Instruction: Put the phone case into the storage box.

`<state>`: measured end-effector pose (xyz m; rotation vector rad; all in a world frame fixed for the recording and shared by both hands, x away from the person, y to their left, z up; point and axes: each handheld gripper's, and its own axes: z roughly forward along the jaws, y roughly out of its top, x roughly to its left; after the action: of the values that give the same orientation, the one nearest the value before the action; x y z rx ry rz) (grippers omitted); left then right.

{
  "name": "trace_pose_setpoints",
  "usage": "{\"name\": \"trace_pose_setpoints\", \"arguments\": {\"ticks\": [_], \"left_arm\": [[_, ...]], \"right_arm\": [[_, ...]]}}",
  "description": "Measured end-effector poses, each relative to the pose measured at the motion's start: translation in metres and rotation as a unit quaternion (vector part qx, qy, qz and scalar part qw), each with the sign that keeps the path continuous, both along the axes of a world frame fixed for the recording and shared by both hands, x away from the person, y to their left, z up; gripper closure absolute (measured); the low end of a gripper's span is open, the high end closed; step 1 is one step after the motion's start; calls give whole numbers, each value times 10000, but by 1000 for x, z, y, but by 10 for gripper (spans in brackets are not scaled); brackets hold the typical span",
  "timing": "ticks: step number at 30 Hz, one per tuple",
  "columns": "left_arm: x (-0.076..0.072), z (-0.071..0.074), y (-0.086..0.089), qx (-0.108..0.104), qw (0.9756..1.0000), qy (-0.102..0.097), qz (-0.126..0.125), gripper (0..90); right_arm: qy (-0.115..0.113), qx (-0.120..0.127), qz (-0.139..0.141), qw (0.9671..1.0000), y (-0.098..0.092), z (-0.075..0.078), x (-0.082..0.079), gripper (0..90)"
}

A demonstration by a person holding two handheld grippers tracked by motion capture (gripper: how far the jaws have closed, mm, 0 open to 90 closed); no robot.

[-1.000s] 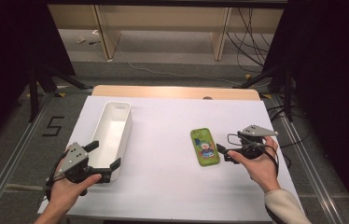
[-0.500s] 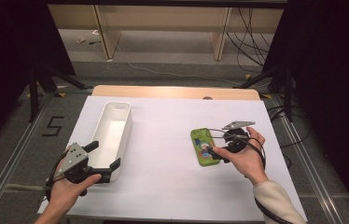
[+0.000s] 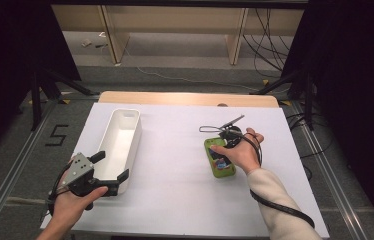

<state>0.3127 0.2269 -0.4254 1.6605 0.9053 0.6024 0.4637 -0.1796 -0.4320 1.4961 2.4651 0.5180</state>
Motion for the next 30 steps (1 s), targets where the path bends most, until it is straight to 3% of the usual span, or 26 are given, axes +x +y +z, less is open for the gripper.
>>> {"name": "trace_pose_setpoints", "arguments": {"ticks": [12, 30], "left_arm": [[-1, 0, 0, -22, 10000, -6, -16, 0], [-1, 1, 0, -21, 10000, -21, -32, 0]], "right_arm": [[315, -396, -217, 9985, 20, -8, 22, 34], [623, -612, -323, 9957, 27, -17, 31, 32]]}}
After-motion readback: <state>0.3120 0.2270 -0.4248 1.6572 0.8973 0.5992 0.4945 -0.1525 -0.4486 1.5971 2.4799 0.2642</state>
